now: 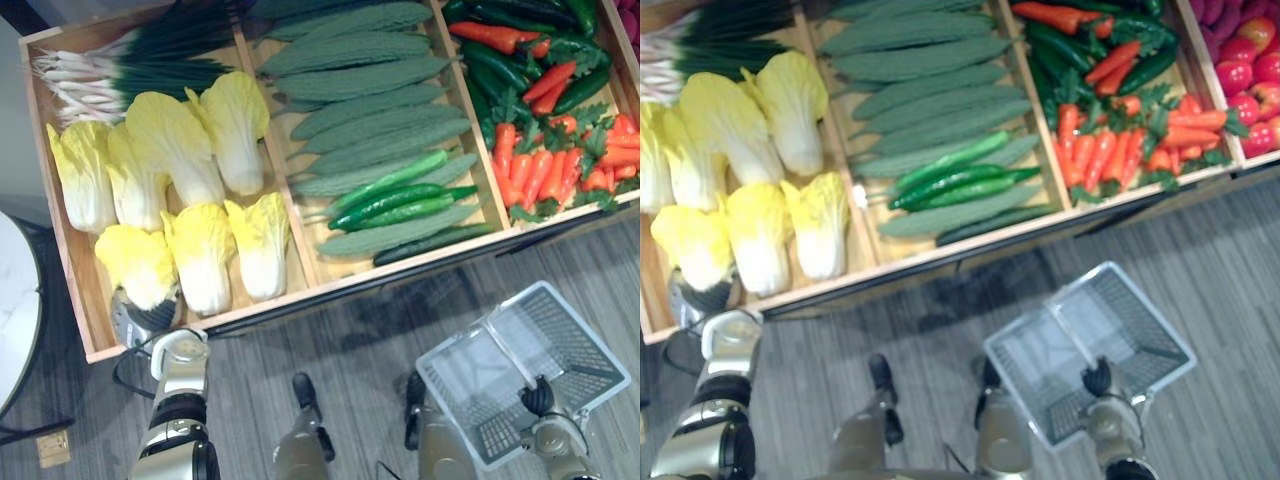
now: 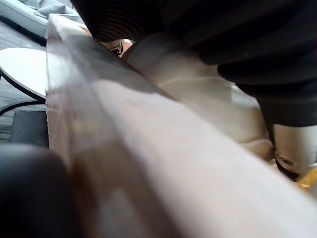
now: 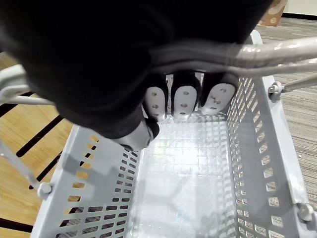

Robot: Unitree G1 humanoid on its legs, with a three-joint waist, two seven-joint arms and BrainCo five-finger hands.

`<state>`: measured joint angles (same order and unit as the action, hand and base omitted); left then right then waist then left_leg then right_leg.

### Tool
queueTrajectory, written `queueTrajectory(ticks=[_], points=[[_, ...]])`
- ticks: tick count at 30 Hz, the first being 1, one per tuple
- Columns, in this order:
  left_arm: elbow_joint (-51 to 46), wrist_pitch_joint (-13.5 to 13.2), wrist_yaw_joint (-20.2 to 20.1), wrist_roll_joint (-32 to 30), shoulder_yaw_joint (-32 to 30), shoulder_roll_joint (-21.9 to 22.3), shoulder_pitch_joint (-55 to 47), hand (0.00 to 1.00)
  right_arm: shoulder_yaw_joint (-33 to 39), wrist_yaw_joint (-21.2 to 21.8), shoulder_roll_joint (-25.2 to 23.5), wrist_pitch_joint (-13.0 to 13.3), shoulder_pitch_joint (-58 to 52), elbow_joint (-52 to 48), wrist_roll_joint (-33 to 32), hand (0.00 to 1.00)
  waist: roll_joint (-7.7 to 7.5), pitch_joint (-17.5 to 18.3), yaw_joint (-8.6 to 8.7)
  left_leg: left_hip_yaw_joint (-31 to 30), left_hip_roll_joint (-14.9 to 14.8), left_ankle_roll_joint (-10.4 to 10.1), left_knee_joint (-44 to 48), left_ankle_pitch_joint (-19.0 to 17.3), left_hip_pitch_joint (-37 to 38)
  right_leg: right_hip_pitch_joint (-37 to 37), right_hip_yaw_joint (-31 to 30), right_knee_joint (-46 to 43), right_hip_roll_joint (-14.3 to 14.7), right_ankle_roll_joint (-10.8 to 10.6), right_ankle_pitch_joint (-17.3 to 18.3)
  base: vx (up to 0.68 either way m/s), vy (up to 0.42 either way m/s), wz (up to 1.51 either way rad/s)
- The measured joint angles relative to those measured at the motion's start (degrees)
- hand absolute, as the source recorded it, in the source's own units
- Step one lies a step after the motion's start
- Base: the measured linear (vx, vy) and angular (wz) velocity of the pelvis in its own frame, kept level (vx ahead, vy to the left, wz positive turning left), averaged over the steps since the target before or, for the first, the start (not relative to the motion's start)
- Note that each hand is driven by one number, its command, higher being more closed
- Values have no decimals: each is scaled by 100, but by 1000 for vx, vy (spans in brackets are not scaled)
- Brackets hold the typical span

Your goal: Pick vegetable in the basket

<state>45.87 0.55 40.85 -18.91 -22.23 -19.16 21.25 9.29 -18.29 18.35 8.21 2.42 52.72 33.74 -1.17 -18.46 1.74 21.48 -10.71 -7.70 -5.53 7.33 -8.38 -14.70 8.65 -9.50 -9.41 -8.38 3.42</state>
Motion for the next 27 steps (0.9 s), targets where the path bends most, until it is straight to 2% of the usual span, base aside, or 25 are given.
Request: queueTrajectory(ticks=[9, 19, 22, 23, 25, 27], points=[[243, -5, 4, 8, 71, -129, 109, 100, -20, 4, 0, -5, 28, 16, -1, 100, -21, -17, 7, 133, 43, 0, 0, 0, 60, 35, -153, 184, -8, -32, -185, -4, 18, -8], [373, -43, -87, 273, 160, -99, 101, 100, -28, 15, 0, -17, 28, 130, -1, 100, -34, -14, 119, 125, 105, 3, 0, 0, 209, 226, -146, 257, -62, -67, -226, 10, 5, 1], [-53, -38, -71, 448, 142, 119, -31, 100, -18, 14, -21, -37, 21, 218, -1, 100, -54, -2, 117, 113, 115, 3, -1, 0, 296, 333, -132, 280, -72, -69, -227, 22, 10, 3], [-651, -43, -39, 491, 136, 420, -220, 100, -11, 16, -42, -58, -12, 222, -1, 100, -75, 7, 114, 85, 119, 4, -1, 1, 363, 430, -113, 311, -72, -73, -229, 31, 14, 5], [-1263, -56, 43, 498, 141, 736, -377, 100, 34, 16, -61, -48, -48, 215, 1, 100, -78, 10, 121, -25, 117, 8, -1, 4, 368, 475, -60, 322, -70, -73, -229, 17, 8, 12], [-1536, -58, 164, 499, 130, 895, -420, 100, 182, 22, -147, -65, -66, 215, 1, 100, -79, 17, 119, -48, 105, 25, -1, 16, 370, 502, -21, 319, -61, -73, -229, 2, 5, 10]])
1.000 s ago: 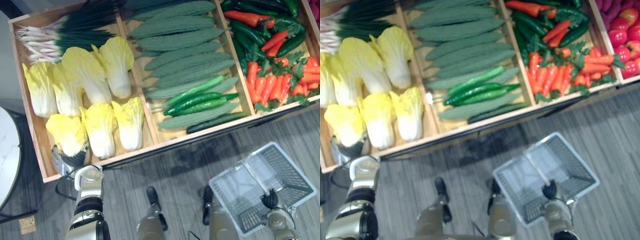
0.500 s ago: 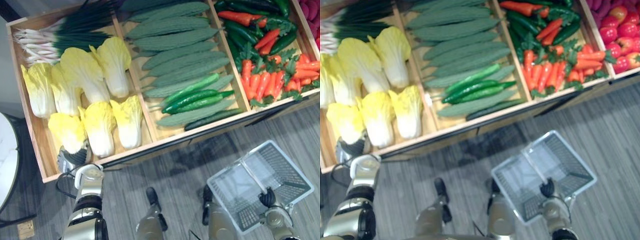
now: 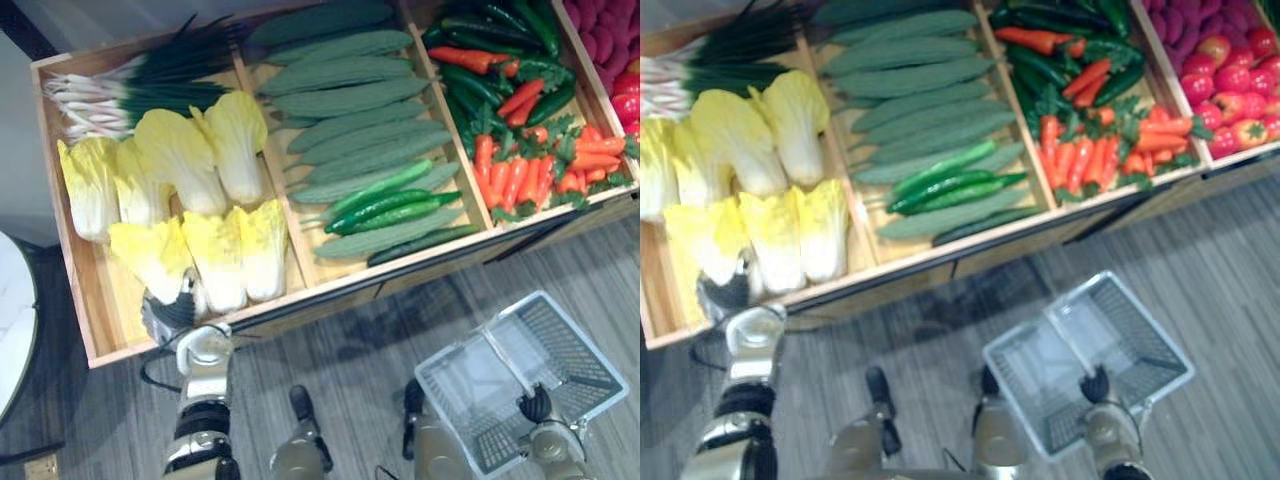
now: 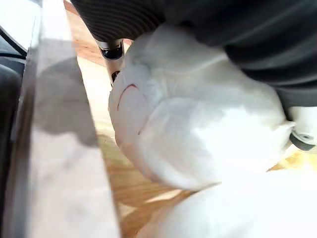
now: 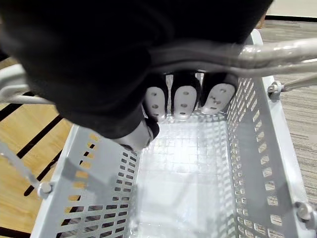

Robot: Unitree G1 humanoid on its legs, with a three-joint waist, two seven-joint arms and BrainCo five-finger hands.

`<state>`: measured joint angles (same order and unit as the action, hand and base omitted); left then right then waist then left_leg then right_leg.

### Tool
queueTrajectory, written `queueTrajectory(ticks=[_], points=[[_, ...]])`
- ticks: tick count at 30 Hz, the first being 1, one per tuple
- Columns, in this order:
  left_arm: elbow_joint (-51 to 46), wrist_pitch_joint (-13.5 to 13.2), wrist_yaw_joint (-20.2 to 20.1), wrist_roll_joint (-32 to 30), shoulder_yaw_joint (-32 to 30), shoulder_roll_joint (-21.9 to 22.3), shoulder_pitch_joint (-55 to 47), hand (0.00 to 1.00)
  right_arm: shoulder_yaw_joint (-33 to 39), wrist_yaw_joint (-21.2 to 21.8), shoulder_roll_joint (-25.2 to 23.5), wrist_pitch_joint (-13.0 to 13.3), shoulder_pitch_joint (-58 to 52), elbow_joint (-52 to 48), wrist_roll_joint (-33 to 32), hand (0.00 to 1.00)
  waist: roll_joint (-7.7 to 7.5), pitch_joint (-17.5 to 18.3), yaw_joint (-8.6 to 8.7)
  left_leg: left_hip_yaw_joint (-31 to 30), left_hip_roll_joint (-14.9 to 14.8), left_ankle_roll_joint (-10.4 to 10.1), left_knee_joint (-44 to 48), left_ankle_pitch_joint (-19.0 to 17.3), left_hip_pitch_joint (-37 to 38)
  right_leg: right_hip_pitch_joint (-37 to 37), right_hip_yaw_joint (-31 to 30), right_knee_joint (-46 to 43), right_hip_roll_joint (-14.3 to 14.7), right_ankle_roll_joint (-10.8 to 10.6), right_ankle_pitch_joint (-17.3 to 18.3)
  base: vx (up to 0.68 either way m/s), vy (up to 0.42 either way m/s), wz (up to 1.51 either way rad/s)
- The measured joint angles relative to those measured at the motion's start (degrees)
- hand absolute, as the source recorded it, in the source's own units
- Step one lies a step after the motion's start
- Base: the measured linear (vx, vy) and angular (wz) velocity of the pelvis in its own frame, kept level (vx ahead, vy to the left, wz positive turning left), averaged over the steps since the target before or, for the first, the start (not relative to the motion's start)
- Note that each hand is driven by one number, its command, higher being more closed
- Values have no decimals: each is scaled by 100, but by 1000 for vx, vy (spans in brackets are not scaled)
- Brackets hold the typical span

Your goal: Pick vegetable in the basket

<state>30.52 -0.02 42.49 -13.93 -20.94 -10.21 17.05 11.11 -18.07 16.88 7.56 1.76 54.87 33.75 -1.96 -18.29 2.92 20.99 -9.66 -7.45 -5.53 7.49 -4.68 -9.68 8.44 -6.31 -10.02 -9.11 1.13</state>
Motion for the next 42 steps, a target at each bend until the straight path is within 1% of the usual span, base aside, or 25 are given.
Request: queueTrajectory(ticks=[4, 6, 9, 11, 13, 14, 15, 18, 21, 22, 23, 26, 27, 29, 30, 31, 33, 34, 35, 36, 37, 38, 39, 41, 42], points=[[-536, 0, 183, -2, -154, 130, -109, 100, 244, 67, -87, -22, -132, -2, -2, 100, 1, 10, 5, -116, -4, 47, 0, 34, 20, 95, 85, -4, 3, 2, 1, 2, 7, 11], [-931, 2, 292, -36, -348, 133, -214, 100, 337, 111, -156, -107, -215, 0, -1, 100, -9, 151, -8, -116, -10, 47, -1, 34, 33, 109, 84, -3, 8, 3, 1, 2, 6, 3], [-1325, 9, 452, -108, -565, 132, -338, 100, 382, 153, -171, -112, -335, 2, 1, 100, 9, 331, -9, -115, -7, 49, -2, 32, 75, 150, 80, 5, 6, 3, 2, 0, 0, 0], [-1515, 26, 470, -274, -689, 133, -352, 100, 416, 212, -174, -109, -407, 3, 2, 100, 12, 426, -12, -117, -12, 53, -7, 25, 119, 206, 81, 21, 14, 4, 2, 0, 0, 0], [-1876, 48, 490, -372, -721, 134, -402, 100, 438, 221, -175, -108, -459, 7, 3, 100, 4, 518, -14, -116, -11, 50, -27, 22, 118, 210, 74, 30, 15, 4, 2, 0, 0, 0], [-2104, 62, 498, -537, -742, 134, -407, 100, 450, 223, -180, -108, -491, 7, 3, 100, 7, 565, -17, -116, -10, 49, -31, 20, 109, 212, 67, 47, 14, 3, 0, 0, 0, 0], [-2204, 64, 500, -556, -749, 134, -407, 100, 460, 224, -186, -105, -509, 6, 3, 100, 6, 588, -18, -116, -8, 49, -33, 20, 108, 215, 62, 59, 14, 9, -11, 0, 0, 0], [-2524, 81, 556, -913, -751, 134, -452, 100, 474, 231, -218, -104, -604, 6, 4, 100, 14, 710, -10, -105, -8, 49, -33, 21, 115, 269, 48, 168, 23, 5, -77, 0, 0, 0], [-2791, 117, 547, -1038, -521, 133, -529, 100, 479, 245, -217, -99, -688, 2, 4, 100, 13, 811, -9, -84, -9, 49, -30, 21, 141, 314, 28, 244, 33, 11, -128, 13, 8, -3], [-2922, 129, 461, -1204, -332, 124, -613, 100, 485, 245, -213, -99, -702, 2, 3, 100, 13, 812, -13, -57, -10, 48, -31, 20, 183, 344, 11, 245, 34, 12, -130, 14, 18, -7], [-3046, 124, 373, -1221, -32, 101, -713, 100, 486, 248, -201, -99, -704, 0, 3, 100, 19, 822, -15, 16, -16, 52, -32, 10, 216, 359, -21, 249, 41, 18, -139, 9, 19, -15], [-3102, -20, 85, -1359, 532, 91, -891, 100, 483, 330, -72, -64, -695, -65, 2, 100, 66, 863, -32, 186, -19, 35, -35, -43, 311, 368, -204, 344, 66, 7, -219, 6, 16, -30], [-3111, -151, -106, -1389, 858, 51, -995, 100, 482, 393, 48, -24, -685, -121, 2, 100, 104, 883, -17, 278, -15, 40, -36, -72, 383, 371, -329, 381, 74, -2, -256, 14, 18, -48], [-3163, -303, -341, -1390, 1285, -64, -1112, 100, 465, 462, 232, 15, -681, -220, 1, 100, 158, 915, -9, 474, -10, 45, -37, -126, 480, 353, -518, 419, 93, -11, -303, 19, 20, -59], [-3254, -499, -562, -1391, 1548, -166, -1203, 100, 429, 494, 403, 29, -634, -277, 0, 100, 201, 957, 5, 663, -4, 51, -37, -156, 538, 287, -706, 426, 111, -16, -337, 24, 23, -72], [-3296, -621, -703, -1390, 1751, -240, -1210, 100, 412, 504, 553, 46, -614, -305, 1, 100, 231, 963, 21, 772, 8, 39, -37, -177, 597, 276, -829, 438, 116, -33, -359, 36, 25, -76], [-3396, -957, -1098, -1358, 2184, -482, -1218, 100, 324, 666, 925, 55, -588, -480, -1, 100, 289, 998, 34, 1104, 7, 23, -37, -254, 810, 263, -1152, 434, 179, -43, -382, 46, 17, -75], [-3422, -1051, -1225, -1315, 2267, -560, -1219, 100, 252, 706, 1024, 58, -579, -529, -3, 100, 292, 1003, 41, 1196, 2, 20, -38, -272, 874, 255, -1237, 433, 203, -44, -397, 36, 3, -72], [-3442, -1197, -1391, -1314, 2366, -677, -1219, 100, 149, 762, 1178, 67, -540, -592, -4, 100, 298, 1007, 79, 1329, -3, 23, -38, -300, 943, 236, -1366, 431, 234, -45, -408, 35, -3, -69], [-3452, -1326, -1534, -1308, 2509, -837, -1220, 100, 5, 841, 1361, 67, -472, -746, -2, 100, 308, 1014, 158, 1496, -2, 3, -38, -330, 1017, 200, -1533, 433, 271, -54, -439, 33, -5, -75], [-3456, -1397, -1670, -1215, 2626, -939, -1206, 100, -117, 889, 1505, 74, -424, -871, -2, 100, 311, 1016, 182, 1640, 3, -19, -38, -353, 1078, 165, -1668, 435, 300, -60, -489, 37, -4, -92], [-3458, -1468, -1860, -980, 2805, -1047, -1196, 100, -266, 945, 1690, 92, -385, -1018, -4, 100, 315, 1019, 177, 1874, 8, -44, -38, -392, 1195, 137, -1883, 448, 356, -65, -533, 26, -1, -83], [-3458, -1507, -1945, -856, 2913, -1102, -1190, 100, -328, 990, 1773, 125, -360, -1070, -4, 100, 316, 1020, 178, 1981, 6, -56, -39, -410, 1261, 135, -1997, 454, 383, -71, -547, 31, -4, -92], [-3465, -1672, -2271, -375, 3395, -1362, -1094, 100, -523, 1120, 2014, 205, -280, -1253, -6, 100, 316, 1028, 175, 2352, -4, -114, -41, -469, 1491, 140, -2312, 453, 489, -74, -597, 17, -12, -78], [-3468, -1716, -2351, -235, 3542, -1433, -1046, 100, -569, 1138, 2056, 207, -263, -1304, -6, 100, 315, 1031, 169, 2431, -14, -127, -41, -480, 1532, 140, -2374, 454, 508, -76, -610, -4, -24, -67]])
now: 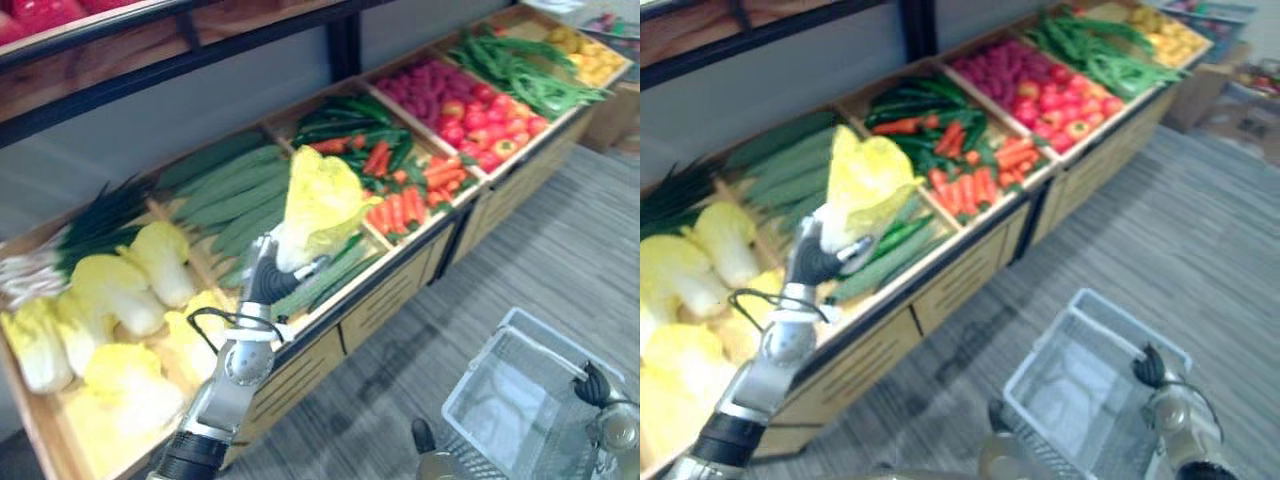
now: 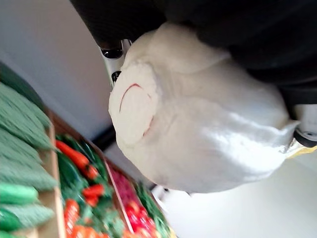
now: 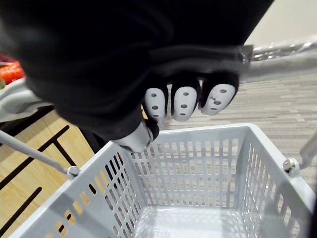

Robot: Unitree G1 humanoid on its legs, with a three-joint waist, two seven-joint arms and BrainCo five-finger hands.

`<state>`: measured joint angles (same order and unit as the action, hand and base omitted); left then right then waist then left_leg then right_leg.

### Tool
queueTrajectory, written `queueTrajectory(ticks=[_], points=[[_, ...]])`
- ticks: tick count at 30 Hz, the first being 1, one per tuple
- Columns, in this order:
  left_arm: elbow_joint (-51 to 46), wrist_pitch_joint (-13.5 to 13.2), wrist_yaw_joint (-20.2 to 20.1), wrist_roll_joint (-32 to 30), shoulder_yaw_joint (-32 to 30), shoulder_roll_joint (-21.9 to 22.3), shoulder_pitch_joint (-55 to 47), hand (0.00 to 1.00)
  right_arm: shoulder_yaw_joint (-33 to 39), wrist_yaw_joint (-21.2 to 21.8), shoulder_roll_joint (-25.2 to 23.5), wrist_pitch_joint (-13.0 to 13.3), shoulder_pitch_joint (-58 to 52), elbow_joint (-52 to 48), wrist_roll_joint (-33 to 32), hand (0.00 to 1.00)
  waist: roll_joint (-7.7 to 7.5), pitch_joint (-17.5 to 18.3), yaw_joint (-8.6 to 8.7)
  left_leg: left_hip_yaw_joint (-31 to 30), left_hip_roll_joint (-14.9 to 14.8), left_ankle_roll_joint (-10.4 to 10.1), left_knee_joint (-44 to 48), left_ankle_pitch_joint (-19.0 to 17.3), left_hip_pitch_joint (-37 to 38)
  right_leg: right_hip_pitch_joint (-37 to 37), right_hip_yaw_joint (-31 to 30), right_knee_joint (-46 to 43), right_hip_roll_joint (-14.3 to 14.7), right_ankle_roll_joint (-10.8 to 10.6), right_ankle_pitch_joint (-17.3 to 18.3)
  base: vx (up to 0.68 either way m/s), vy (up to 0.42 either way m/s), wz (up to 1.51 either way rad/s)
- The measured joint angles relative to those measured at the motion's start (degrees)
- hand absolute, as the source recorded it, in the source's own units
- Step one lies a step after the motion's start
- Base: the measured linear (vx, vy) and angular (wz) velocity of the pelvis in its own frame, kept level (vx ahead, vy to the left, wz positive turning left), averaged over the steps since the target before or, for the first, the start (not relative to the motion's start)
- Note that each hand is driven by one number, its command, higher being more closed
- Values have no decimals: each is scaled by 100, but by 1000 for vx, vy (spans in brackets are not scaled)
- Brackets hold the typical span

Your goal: Pick vegetable in the basket

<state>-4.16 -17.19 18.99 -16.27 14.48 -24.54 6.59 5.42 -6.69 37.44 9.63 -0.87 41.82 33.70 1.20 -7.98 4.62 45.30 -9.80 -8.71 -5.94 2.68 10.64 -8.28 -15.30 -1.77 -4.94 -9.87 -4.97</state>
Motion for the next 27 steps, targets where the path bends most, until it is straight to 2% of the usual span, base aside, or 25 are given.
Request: queueTrajectory(ticks=[5, 11, 14, 18, 23, 27], points=[[-499, -214, -811, 1117, 1225, -575, 461, 100, -422, 212, 245, 32, -2, -972, 0, 100, 24, 120, -17, 740, -63, -159, 4, -156, 356, 6, -464, -38, 197, -16, -17, -47, -14, -56], [-838, -514, -1594, 1858, 2548, -717, 1267, 100, -1004, 337, 557, 161, 129, -1835, -219, 100, 139, 351, -2, 1497, -194, -319, 53, -201, 652, -72, -865, -120, 515, -12, -18, 4, 2, -47], [-848, -528, -1948, 2200, 3044, -713, 1514, 100, -1349, 482, 660, 204, 363, -2025, -346, 100, 140, 361, 11, 1807, -430, -449, 553, -458, 659, -140, -1085, -198, 650, -10, -20, 42, -12, -51], [-827, -528, -2269, 2284, 3638, -679, 1614, 100, -2057, 721, 859, 227, 887, -2360, -518, 100, 164, 374, 172, 2142, -609, -533, 945, -642, 675, -250, -1361, -251, 815, 8, -36, 14, 6, -37], [-487, -511, -2567, 2283, 4185, -636, 1622, 100, -2667, 922, 972, 274, 1372, -2540, -557, 100, 172, 372, 266, 2369, -740, -594, 1235, -817, 759, -254, -1557, -252, 929, 27, -50, -42, 13, -24], [-265, -511, -2718, 2280, 4377, -547, 1624, 100, -2919, 975, 1003, 340, 1601, -2623, -562, 100, 177, 371, 302, 2521, -764, -618, 1343, -899, 812, -262, -1689, -252, 981, 27, -51, -64, 14, -19]])
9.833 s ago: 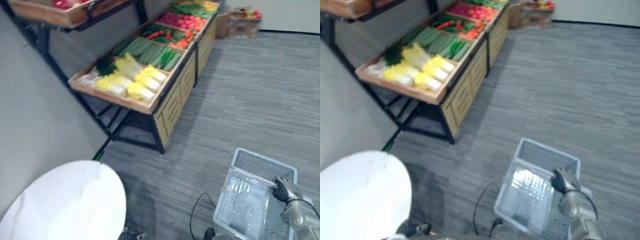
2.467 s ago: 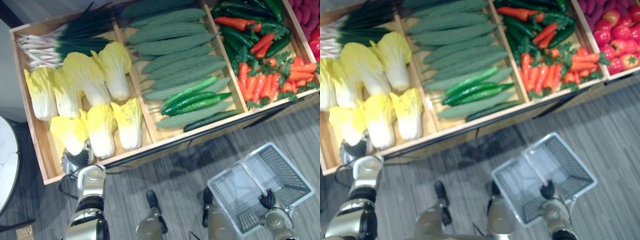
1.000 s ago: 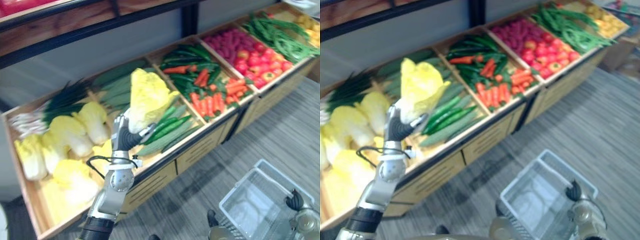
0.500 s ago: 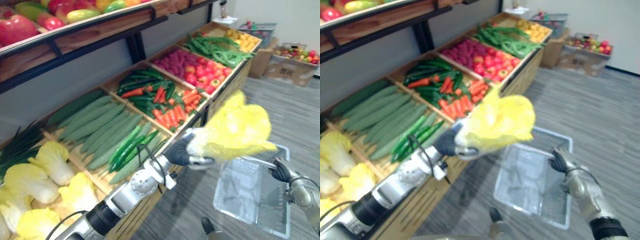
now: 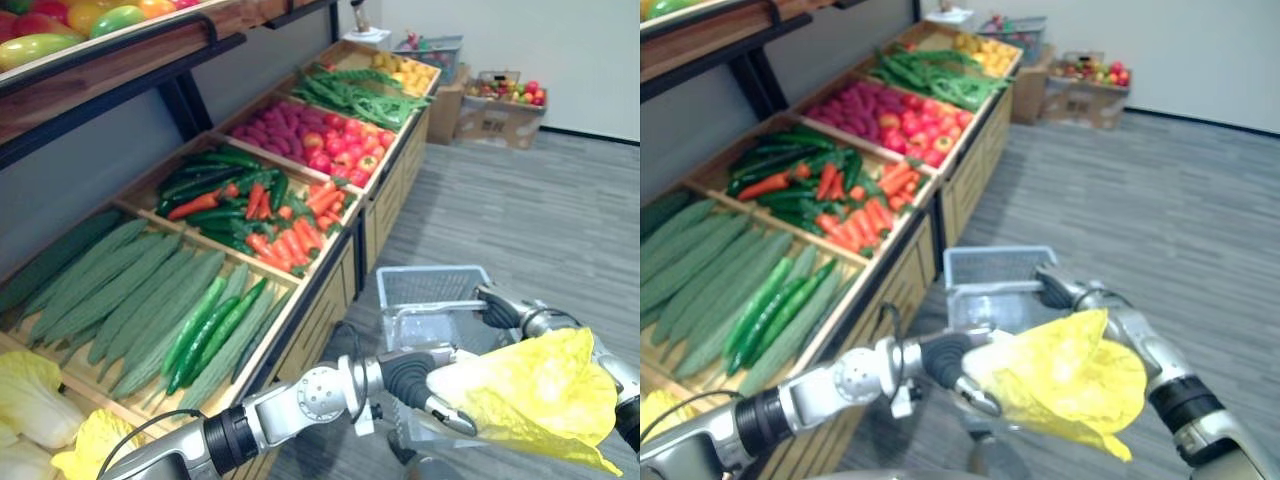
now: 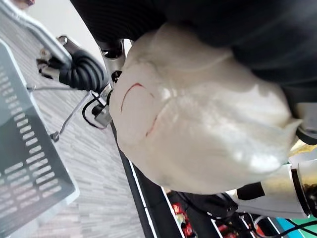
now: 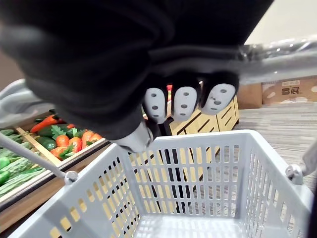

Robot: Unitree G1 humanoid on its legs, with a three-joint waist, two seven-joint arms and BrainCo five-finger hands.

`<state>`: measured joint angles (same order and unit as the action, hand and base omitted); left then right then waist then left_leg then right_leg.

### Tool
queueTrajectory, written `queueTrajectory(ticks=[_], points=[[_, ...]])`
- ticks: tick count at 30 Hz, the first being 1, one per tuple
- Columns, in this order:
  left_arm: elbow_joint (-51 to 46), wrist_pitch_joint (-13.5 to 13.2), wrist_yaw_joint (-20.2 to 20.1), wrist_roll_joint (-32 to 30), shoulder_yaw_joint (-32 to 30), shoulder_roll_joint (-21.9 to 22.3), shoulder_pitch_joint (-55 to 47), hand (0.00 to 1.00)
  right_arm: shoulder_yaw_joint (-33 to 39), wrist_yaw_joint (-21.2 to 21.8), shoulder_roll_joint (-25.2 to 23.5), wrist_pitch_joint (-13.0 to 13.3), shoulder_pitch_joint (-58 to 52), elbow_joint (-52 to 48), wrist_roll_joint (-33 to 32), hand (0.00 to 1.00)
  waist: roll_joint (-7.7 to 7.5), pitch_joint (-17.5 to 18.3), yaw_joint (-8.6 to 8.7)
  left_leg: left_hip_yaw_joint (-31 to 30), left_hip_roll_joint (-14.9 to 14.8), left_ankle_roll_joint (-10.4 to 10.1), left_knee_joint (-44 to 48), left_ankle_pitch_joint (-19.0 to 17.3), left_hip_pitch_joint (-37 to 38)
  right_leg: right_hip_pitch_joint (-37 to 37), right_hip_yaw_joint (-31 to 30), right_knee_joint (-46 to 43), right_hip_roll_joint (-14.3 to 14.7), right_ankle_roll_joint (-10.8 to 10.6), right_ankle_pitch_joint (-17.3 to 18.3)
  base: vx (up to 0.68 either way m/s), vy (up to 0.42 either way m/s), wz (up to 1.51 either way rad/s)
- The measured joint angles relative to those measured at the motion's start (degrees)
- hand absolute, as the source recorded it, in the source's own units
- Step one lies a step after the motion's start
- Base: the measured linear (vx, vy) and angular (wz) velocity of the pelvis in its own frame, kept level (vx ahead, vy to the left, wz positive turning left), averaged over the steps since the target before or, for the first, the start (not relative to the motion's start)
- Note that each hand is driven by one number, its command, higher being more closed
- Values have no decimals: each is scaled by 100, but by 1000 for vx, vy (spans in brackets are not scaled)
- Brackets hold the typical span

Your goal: Pick vegetable in the basket

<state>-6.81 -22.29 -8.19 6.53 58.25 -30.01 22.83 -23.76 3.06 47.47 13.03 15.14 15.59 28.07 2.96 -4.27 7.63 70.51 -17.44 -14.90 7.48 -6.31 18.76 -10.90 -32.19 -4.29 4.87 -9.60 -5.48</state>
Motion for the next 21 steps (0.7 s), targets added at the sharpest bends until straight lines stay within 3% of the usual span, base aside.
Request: queueTrajectory(ticks=[5, 8, 21], points=[[586, 8, -14, -152, 7, 266, -1, 100, -214, 9, 67, 21, 313, -70, 0, 100, 21, -11, 79, 149, -3, 17, 73, -22, 36, -94, -82, -62, 38, -1, 0, -64, 8, -12], [1078, 46, -15, -600, 5, 518, 5, 100, -299, 9, 67, 18, 528, -71, -1, 100, 49, -14, 166, 153, -5, 19, 72, -21, 43, -95, -78, -71, 43, -2, 3, -66, -9, -1], [3154, 288, 168, -2070, -271, 1604, 172, 100, -653, 130, -60, 12, 771, -92, -130, 100, 5, -42, 230, 330, -14, -29, 67, -46, 41, -198, -120, -100, 103, 27, 77, -68, -6, -4]])
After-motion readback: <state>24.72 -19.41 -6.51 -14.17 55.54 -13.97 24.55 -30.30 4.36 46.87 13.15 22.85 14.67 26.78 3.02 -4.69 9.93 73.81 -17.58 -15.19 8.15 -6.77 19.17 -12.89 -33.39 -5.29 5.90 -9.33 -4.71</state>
